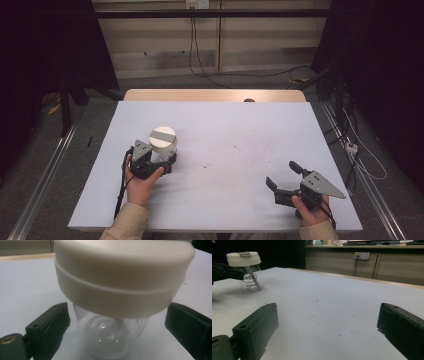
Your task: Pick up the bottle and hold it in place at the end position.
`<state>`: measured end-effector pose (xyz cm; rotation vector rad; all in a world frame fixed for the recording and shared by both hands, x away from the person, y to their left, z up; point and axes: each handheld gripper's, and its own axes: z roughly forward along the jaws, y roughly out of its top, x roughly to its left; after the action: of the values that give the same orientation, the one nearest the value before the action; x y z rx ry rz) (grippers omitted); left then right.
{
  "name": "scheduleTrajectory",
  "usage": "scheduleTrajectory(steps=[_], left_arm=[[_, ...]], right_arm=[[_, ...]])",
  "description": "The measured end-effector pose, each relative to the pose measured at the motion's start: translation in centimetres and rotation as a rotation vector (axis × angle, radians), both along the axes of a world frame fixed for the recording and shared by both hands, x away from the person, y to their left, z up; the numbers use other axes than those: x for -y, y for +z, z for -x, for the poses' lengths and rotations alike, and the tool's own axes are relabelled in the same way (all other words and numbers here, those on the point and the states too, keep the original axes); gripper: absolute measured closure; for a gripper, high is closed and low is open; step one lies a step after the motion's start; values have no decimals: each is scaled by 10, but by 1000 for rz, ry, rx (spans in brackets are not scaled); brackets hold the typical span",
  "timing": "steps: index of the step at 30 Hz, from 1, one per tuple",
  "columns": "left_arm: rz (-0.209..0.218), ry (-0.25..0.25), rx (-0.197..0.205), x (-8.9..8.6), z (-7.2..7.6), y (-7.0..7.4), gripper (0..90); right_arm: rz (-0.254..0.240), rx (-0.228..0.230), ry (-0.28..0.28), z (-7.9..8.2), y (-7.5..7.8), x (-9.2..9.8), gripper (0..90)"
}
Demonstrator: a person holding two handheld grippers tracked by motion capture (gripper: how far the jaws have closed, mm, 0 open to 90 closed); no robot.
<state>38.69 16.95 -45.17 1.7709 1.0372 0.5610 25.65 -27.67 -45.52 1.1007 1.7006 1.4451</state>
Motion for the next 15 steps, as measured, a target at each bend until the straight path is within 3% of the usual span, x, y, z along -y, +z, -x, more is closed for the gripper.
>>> scheduleTrajectory(steps=[15], left_arm=[[-6,45,14,13,-12,-1,79]], right_arm=[[-7,0,-3,-1,0,1,27]])
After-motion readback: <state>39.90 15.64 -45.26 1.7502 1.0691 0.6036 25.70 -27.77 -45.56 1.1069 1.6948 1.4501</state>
